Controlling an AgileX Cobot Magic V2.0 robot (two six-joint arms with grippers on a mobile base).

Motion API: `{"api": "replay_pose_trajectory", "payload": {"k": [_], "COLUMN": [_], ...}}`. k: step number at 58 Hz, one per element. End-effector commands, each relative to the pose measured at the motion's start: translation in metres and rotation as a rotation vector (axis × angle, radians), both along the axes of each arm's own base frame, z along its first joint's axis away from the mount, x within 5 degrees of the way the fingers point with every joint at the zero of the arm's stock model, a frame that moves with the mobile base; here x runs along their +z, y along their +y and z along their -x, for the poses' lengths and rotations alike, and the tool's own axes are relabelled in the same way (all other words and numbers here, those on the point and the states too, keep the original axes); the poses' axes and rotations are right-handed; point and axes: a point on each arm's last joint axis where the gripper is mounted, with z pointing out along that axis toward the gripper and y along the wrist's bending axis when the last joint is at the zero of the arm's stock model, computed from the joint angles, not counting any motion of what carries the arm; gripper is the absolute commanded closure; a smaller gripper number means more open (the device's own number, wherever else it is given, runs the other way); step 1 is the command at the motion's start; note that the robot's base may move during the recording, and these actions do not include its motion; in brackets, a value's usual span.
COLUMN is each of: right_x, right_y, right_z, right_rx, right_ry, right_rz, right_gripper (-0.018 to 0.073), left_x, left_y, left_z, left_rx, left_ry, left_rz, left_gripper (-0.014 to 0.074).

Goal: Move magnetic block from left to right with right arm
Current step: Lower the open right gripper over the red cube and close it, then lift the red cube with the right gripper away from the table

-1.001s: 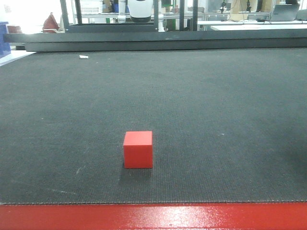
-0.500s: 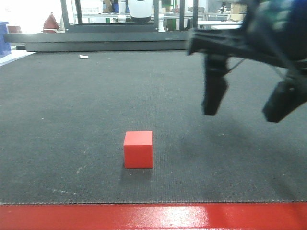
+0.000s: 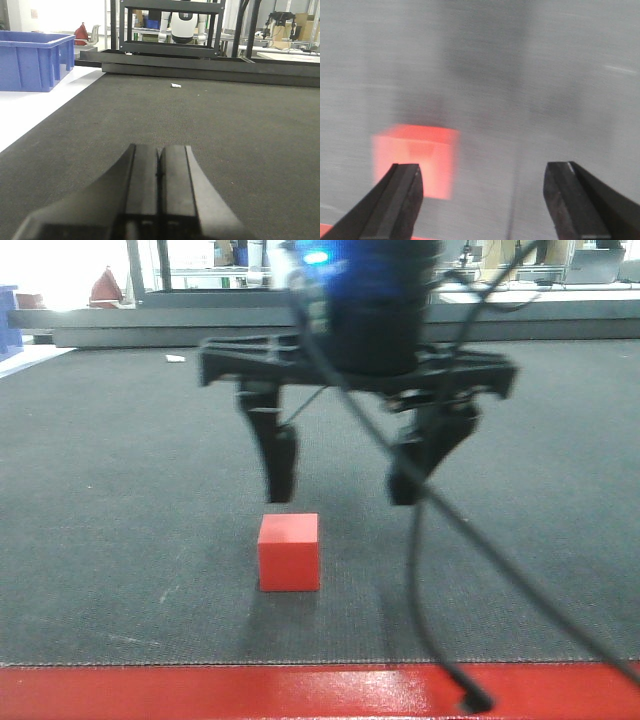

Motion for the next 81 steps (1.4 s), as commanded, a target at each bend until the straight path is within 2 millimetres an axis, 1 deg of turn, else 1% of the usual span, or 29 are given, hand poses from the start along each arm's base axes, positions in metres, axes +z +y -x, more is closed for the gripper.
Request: {"api": "replay_pose_trajectory", "payload": {"k": [1,10,32,39,48,51,55,62,69,76,81], "right_x": [0.020,0.014,-0.007,-0.009,-0.009,-0.009,-0.009,-0.003,0.018,0.039,0.048], "right_y": [0.010,0.022,0.031,0.031,0.031,0.031,0.031,0.029,0.022,0.008,-0.009], "right_z": [-0.003,-0.004,-0.006,-0.005,-0.005,-0.004,-0.004,-0.004,-0.002,0.002,0.003], "right_rx": [-0.001,0.004,-0.014,-0.022,-0.022,-0.021,-0.021,-0.018,-0.003,0.047,0.085], "right_ry": [-0.048,-0.029,0.020,0.031,0.035,0.035,0.036,0.019,-0.052,-0.156,-0.233], "right_rz": [-0.050,-0.054,-0.033,-0.025,-0.020,-0.020,-0.019,-0.025,-0.042,-0.060,-0.078], "right_gripper": [-0.0039,-0.0039,-0.0037,0.0032,0.0222,0.0266,0.0282,0.0282,0.0282,0.0282,0.0282], "left_x": [0.006,0.006,0.006,0.006,0.006,0.006,0.006,0.006,0.006,0.006,0.006], "left_y": [0.001,0.001,0.001,0.001,0.001,0.001,0.001,0.001,0.001,0.001,0.001], "left_z": [0.002,0.002,0.002,0.002,0.002,0.002,0.002,0.002,0.002,0.002,0.002], "left_rx": [0.010,0.010,0.010,0.010,0.010,0.010,0.010,0.010,0.010,0.010,0.010], "left_ry": [-0.090,-0.090,-0.090,-0.090,-0.090,-0.090,-0.090,-0.090,-0.090,-0.090,-0.090], "left_rz": [0.007,0.007,0.007,0.007,0.007,0.007,0.007,0.007,0.007,0.007,0.007], "left_gripper": [0.0722,0.0722,0.0722,0.0722,0.0722,0.0722,0.0722,0.0722,0.0722,0.0722,0.0722]}}
